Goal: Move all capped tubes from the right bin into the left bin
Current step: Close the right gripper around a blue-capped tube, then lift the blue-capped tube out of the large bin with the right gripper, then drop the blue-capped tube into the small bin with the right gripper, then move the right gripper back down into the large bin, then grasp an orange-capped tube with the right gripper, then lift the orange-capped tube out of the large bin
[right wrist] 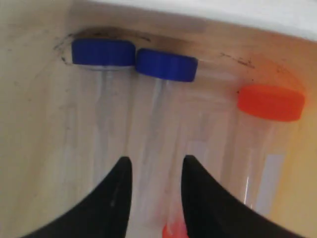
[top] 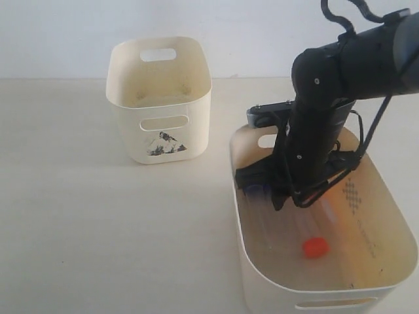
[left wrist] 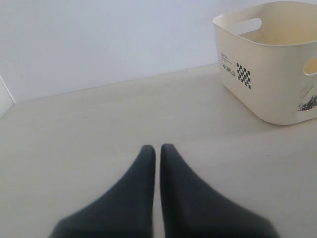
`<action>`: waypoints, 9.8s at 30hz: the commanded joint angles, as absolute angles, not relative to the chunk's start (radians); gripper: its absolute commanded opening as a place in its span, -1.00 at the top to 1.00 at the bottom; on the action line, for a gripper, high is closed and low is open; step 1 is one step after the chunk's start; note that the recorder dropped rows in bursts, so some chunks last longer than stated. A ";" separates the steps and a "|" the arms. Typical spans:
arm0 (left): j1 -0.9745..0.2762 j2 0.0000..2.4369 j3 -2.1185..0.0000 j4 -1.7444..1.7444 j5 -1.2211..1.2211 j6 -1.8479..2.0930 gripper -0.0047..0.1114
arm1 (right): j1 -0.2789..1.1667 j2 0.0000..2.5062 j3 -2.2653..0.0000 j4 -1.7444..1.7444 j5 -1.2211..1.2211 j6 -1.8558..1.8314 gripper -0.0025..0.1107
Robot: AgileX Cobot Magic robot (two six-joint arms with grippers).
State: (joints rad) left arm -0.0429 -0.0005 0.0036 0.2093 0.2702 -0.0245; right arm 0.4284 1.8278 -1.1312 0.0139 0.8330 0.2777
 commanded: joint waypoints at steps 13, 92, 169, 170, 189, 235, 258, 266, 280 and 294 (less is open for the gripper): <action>-0.044 0.000 0.000 0.206 0.261 -0.038 0.84 | 0.429 1.781 -1.128 0.016 0.883 0.281 0.39; -0.044 0.000 0.000 0.206 0.261 -0.038 0.84 | 0.429 1.237 -1.044 0.076 0.836 0.145 0.96; -0.044 0.000 0.000 0.206 0.261 -0.038 0.84 | 0.507 1.316 -1.152 -0.199 1.143 0.427 0.94; -0.044 0.000 0.000 0.206 0.261 -0.038 0.84 | 0.507 1.325 -1.121 -0.197 1.126 0.438 0.94; -0.044 0.000 0.000 0.206 0.261 -0.038 0.84 | 0.507 1.612 -1.036 -0.095 0.969 0.458 0.93; -0.044 0.000 0.000 0.206 0.261 -0.038 0.84 | 0.507 1.802 -1.119 -0.165 0.948 0.355 -0.05; -0.044 0.000 0.000 0.206 0.261 -0.038 0.84 | 0.509 1.992 -1.102 -0.080 0.880 0.383 -0.02; -0.044 0.000 0.000 0.206 0.261 -0.038 0.84 | 0.509 2.022 -1.102 -0.083 0.956 0.362 0.95; -0.044 0.000 0.000 0.206 0.261 -0.038 0.84 | 0.509 1.790 -1.102 -0.083 1.104 0.282 0.96; -0.044 0.000 0.000 0.206 0.261 -0.038 0.84 | 0.509 1.184 -1.149 -0.087 1.019 0.151 0.96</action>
State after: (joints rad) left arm -0.0429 -0.0005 0.0036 0.2093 0.2702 -0.0245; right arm 0.5087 1.2731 -1.1327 -0.0734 1.0519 0.2086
